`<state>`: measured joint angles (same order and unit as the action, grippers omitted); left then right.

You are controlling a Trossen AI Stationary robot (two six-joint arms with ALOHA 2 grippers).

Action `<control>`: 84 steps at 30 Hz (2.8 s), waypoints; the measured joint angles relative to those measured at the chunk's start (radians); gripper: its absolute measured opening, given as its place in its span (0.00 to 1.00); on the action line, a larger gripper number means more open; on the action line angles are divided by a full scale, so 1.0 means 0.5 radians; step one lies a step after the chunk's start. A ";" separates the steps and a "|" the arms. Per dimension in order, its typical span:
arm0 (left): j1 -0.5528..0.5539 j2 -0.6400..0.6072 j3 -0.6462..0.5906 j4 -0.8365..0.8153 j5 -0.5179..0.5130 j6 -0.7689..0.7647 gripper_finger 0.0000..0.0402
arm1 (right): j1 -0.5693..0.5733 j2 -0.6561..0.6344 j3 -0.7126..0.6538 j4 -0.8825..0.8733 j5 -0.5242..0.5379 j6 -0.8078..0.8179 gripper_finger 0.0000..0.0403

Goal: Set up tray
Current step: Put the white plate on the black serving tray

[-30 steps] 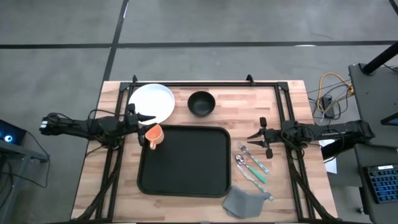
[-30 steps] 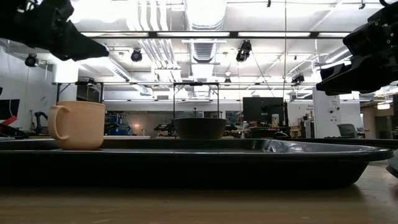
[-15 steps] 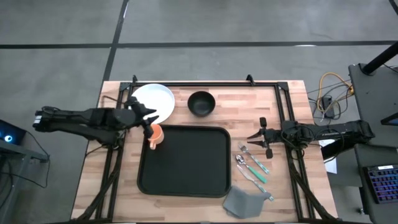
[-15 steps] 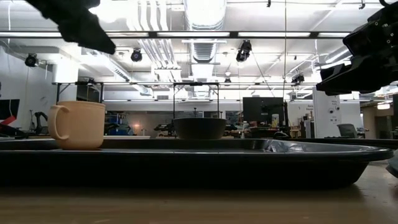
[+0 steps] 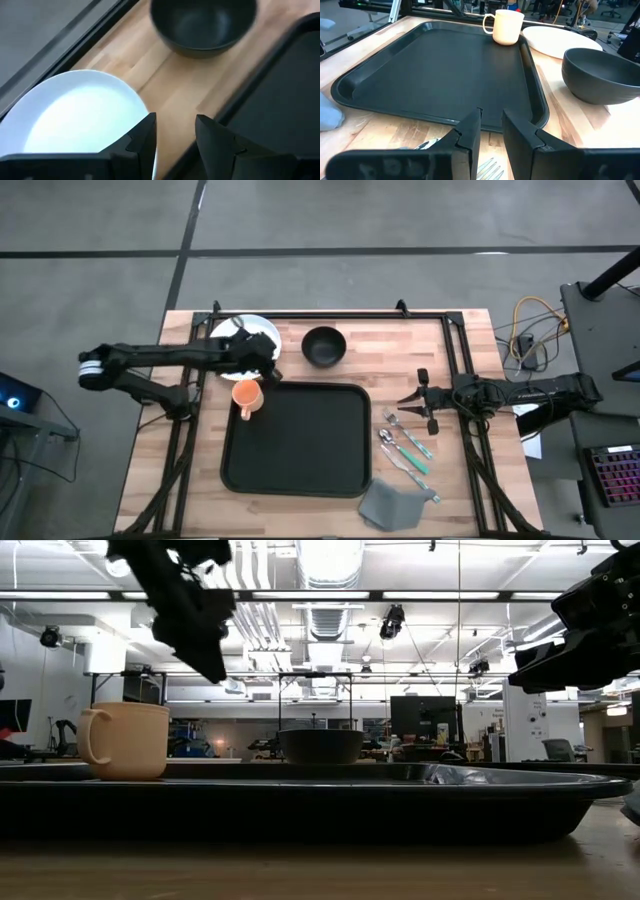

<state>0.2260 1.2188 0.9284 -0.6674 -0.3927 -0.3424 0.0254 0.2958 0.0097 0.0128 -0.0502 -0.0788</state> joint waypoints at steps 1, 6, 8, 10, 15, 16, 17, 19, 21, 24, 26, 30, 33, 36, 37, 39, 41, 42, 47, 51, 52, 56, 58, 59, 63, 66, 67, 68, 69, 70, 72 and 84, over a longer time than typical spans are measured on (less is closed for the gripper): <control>0.030 0.059 0.039 -0.042 0.000 -0.001 0.29 | 0.000 0.000 0.000 0.000 0.000 0.000 0.17; 0.115 0.345 0.219 -0.196 0.002 -0.001 0.29 | 0.000 0.000 0.000 0.000 0.000 0.000 0.17; 0.126 0.449 0.278 -0.217 0.006 -0.001 0.29 | 0.000 0.001 0.000 0.000 0.000 0.000 0.17; 0.129 0.543 0.315 -0.230 0.021 -0.001 0.29 | 0.000 0.001 0.000 0.000 0.001 0.000 0.17; 0.129 0.695 0.318 -0.226 0.048 -0.089 0.29 | 0.000 0.000 0.000 0.000 0.000 -0.001 0.17; 0.137 0.718 0.307 -0.233 0.053 -0.123 0.29 | 0.000 0.000 0.000 0.000 0.001 0.000 0.17; 0.142 0.738 0.299 -0.237 0.058 -0.155 0.29 | 0.000 0.000 0.000 0.000 0.001 0.000 0.17; 0.152 0.772 0.291 -0.231 0.057 -0.208 0.29 | 0.001 0.000 0.000 0.000 0.001 0.000 0.17; 0.157 0.810 0.290 -0.231 0.056 -0.241 0.29 | 0.001 0.000 0.000 0.000 0.001 0.000 0.17; 0.164 0.852 0.292 -0.230 0.059 -0.270 0.29 | 0.001 0.000 0.000 0.000 0.001 0.000 0.17; 0.167 0.863 0.293 -0.227 0.058 -0.304 0.29 | 0.001 0.001 0.000 0.000 0.001 0.000 0.17; 0.181 0.875 0.279 -0.229 0.054 -0.331 0.29 | 0.001 0.001 0.000 0.000 0.001 0.000 0.17; 0.206 0.875 0.274 -0.227 0.041 -0.340 0.29 | 0.001 0.000 0.000 0.000 0.001 0.000 0.17; 0.226 0.875 0.274 -0.218 0.047 -0.352 0.29 | 0.001 0.000 0.000 0.000 0.001 0.000 0.17; 0.226 0.875 0.273 -0.213 0.046 -0.352 0.29 | 0.001 0.000 0.000 0.000 0.001 0.000 0.17; 0.230 0.875 0.262 -0.183 0.054 -0.358 0.29 | 0.001 0.001 0.000 0.000 0.001 0.000 0.17; 0.231 0.875 0.249 -0.180 0.058 -0.388 0.29 | 0.001 0.001 0.000 0.000 0.001 0.000 0.17; 0.231 0.875 0.238 -0.168 0.057 -0.390 0.29 | 0.001 0.000 0.000 0.000 0.001 0.000 0.17; 0.243 0.875 0.155 -0.056 0.057 -0.412 0.29 | 0.001 0.001 0.000 0.000 0.001 0.000 0.17; 0.247 0.875 0.117 -0.016 0.056 -0.435 0.29 | 0.001 0.001 0.000 0.000 0.001 0.000 0.17; 0.247 0.875 0.110 -0.006 0.055 -0.436 0.29 | 0.001 0.001 0.000 0.000 0.001 0.000 0.17; 0.249 0.875 0.071 0.026 0.055 -0.436 0.29 | 0.001 0.001 0.000 0.000 0.001 0.000 0.17; 0.249 0.875 0.050 0.042 0.055 -0.436 0.29 | 0.001 0.001 0.000 0.000 0.001 0.000 0.17; 0.249 0.875 0.041 0.051 0.054 -0.435 0.29 | 0.000 0.001 0.000 0.000 0.001 0.000 0.17; 0.260 0.875 0.002 0.098 0.055 -0.436 0.29 | 0.000 0.001 0.000 0.000 0.001 0.000 0.17; 0.259 0.875 -0.021 0.130 0.053 -0.436 0.29 | 0.001 0.001 0.000 0.000 0.001 0.000 0.17; 0.259 0.875 -0.028 0.132 0.054 -0.436 0.29 | 0.001 0.001 0.000 0.000 0.001 0.000 0.17; 0.259 0.875 -0.040 0.135 0.054 -0.436 0.29 | 0.000 0.001 0.000 0.000 0.001 0.000 0.17; 0.259 0.875 -0.052 0.137 0.054 -0.436 0.29 | 0.001 0.001 0.000 0.000 0.001 0.000 0.17; 0.264 0.875 -0.065 0.145 0.054 -0.436 0.29 | 0.001 0.001 0.000 0.000 0.001 0.000 0.17; 0.270 0.875 -0.086 0.156 0.054 -0.437 0.29 | 0.001 0.001 0.000 0.000 0.001 0.000 0.17; 0.270 0.875 -0.079 0.164 0.089 -0.415 0.02 | 0.001 0.000 0.000 0.000 0.001 0.000 0.17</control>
<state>0.3611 1.6562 0.8887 -0.5855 -0.3485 -0.5498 0.0257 0.2959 0.0097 0.0128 -0.0497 -0.0788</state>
